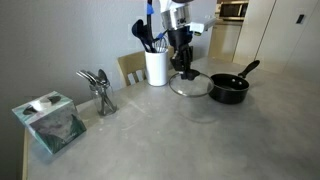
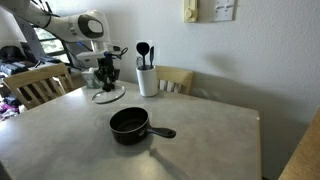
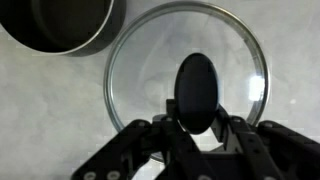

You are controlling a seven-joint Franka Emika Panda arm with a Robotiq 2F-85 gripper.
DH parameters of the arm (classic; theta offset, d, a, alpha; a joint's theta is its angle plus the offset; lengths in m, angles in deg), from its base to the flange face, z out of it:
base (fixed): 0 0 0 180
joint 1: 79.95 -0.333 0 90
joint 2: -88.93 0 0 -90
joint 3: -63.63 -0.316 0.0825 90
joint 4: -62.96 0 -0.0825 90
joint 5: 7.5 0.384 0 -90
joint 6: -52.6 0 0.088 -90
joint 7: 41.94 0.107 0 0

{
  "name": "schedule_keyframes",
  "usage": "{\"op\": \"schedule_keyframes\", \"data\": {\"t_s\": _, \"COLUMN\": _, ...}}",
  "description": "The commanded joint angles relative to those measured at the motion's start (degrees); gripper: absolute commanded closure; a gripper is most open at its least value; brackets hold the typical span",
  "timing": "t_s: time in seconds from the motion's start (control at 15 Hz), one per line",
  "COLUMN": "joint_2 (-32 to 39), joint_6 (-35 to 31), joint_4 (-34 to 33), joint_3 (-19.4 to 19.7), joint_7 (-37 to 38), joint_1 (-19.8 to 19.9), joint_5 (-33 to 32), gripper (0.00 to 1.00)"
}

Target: Pick up the lid from the table and close the pot

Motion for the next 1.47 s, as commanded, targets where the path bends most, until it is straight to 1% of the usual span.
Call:
{"op": "schedule_keyframes", "data": {"t_s": 0.0, "joint_2": -6.95, "joint_6": -1.31, "joint_4": 7.17, "joint_3": -0.89, "joint_7": -6.17, "joint_1": 2.85, "joint_5": -1.09, "gripper": 0.89}}
{"op": "schedule_keyframes", "data": {"t_s": 0.33, "joint_2": -12.90, "joint_6": -2.17, "joint_4": 13.06, "joint_3": -0.43, "joint_7": -14.68, "joint_1": 8.01, "joint_5": -0.43, "gripper": 0.89}}
{"op": "schedule_keyframes", "data": {"t_s": 0.6, "joint_2": -15.50, "joint_6": -3.01, "joint_4": 16.09, "joint_3": -0.02, "joint_7": -22.52, "joint_1": 13.72, "joint_5": 1.61, "gripper": 0.89}}
{"op": "schedule_keyframes", "data": {"t_s": 0.8, "joint_2": -16.87, "joint_6": -3.12, "joint_4": 17.80, "joint_3": 0.17, "joint_7": -30.23, "joint_1": 17.86, "joint_5": 2.84, "gripper": 0.89}}
{"op": "schedule_keyframes", "data": {"t_s": 1.07, "joint_2": -18.27, "joint_6": -5.75, "joint_4": 21.03, "joint_3": 0.04, "joint_7": -44.96, "joint_1": 22.79, "joint_5": 6.09, "gripper": 0.89}}
{"op": "schedule_keyframes", "data": {"t_s": 1.27, "joint_2": -17.90, "joint_6": -5.09, "joint_4": 21.81, "joint_3": 0.79, "joint_7": -53.52, "joint_1": 24.21, "joint_5": 7.05, "gripper": 0.89}}
{"op": "schedule_keyframes", "data": {"t_s": 1.4, "joint_2": -17.47, "joint_6": -5.04, "joint_4": 22.16, "joint_3": 1.16, "joint_7": -56.95, "joint_1": 24.08, "joint_5": 6.77, "gripper": 0.89}}
